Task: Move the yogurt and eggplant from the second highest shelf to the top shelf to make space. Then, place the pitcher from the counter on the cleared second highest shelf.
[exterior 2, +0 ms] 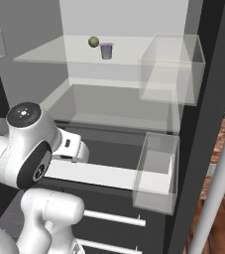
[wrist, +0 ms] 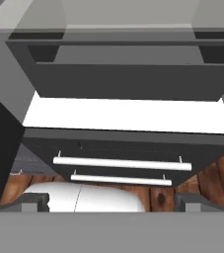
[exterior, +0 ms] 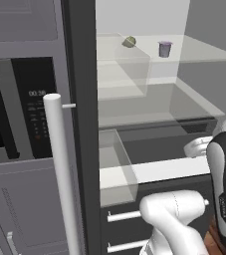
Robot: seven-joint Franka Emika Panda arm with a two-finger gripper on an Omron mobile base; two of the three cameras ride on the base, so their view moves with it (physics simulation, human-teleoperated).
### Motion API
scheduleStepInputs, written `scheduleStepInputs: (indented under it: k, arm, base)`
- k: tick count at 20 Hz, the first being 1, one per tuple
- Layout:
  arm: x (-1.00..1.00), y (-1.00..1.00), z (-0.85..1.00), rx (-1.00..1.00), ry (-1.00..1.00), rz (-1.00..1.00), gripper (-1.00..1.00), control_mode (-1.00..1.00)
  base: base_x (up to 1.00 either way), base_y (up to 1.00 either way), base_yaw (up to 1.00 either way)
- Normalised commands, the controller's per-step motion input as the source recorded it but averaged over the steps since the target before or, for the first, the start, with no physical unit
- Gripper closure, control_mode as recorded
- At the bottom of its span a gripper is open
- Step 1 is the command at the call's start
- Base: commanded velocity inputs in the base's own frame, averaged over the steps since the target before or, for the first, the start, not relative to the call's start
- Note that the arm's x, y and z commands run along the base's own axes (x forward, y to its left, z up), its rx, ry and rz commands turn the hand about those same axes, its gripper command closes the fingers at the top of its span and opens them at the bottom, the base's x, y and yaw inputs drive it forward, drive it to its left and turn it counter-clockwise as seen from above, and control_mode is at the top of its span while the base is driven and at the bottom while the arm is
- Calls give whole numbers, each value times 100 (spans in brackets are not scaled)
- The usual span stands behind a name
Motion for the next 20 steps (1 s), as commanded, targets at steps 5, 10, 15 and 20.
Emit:
scheduleStepInputs:
  k: [5, 10, 15, 20]
  arm:
    - [0, 7, -1, 0, 0, 0, -100, -100]
    - [0, 0, 0, 0, 0, 0, -100, -100]
    - [0, 0, 0, 0, 0, 0, -100, 100]
    - [0, 0, 0, 0, 0, 0, -100, 100]
  base:
    - [0, 0, 0]
    - [0, 0, 0]
    - [-15, 0, 0]
    - [-88, -2, 5]
